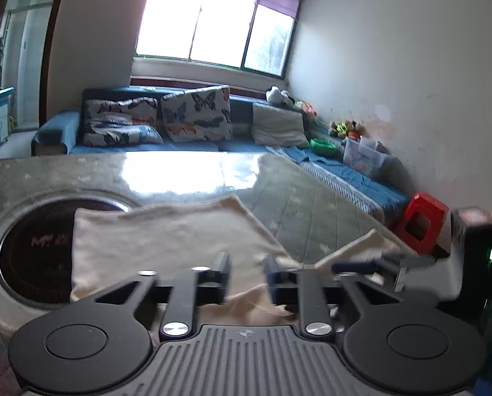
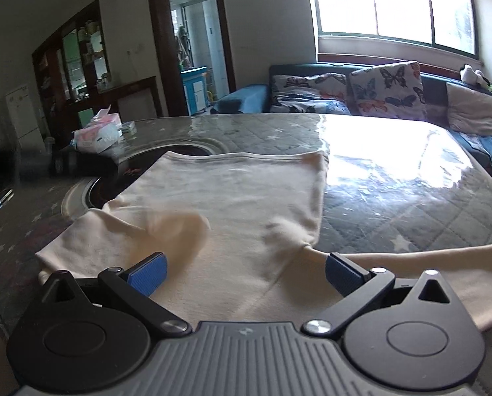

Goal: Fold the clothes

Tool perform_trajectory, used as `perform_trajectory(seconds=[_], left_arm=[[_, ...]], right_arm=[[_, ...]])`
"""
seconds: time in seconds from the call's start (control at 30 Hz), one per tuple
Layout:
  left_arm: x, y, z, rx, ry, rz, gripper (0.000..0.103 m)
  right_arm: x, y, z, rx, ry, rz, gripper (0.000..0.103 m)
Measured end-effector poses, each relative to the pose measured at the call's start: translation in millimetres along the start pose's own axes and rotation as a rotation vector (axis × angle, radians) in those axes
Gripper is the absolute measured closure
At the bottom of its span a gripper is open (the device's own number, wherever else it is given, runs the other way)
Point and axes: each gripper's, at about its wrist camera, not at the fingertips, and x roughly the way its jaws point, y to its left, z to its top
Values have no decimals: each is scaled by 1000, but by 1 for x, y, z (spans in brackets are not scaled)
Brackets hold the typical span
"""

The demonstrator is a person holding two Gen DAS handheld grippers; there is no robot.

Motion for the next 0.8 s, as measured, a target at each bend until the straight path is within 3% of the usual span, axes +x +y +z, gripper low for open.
perform_trajectory(seconds=[0.1,0.23,0.33,0.5,0.63,0.7,0.8], left_arm=[[-19,19,-12,12,-7,45,58],[-41,42,-31,27,17,159,53],[-54,62,-50,26,57,229,52],[-64,75,-75,6,96,268,52],[-63,73,-79,22,92,260,52],[-62,70,-79,36,86,253,53],[-60,69,-81,52,84,248,54]], right_arm=[[-4,-2,3,6,-3,2,0],[-2,3,9,6,-7,32,2],[7,10,12,1,16,69,13],[24,19,14,-10,73,100,38],[37,24,14,-19,120,110,51],[41,23,13,-8,130,104,70],[43,21,12,2,139,75,89]])
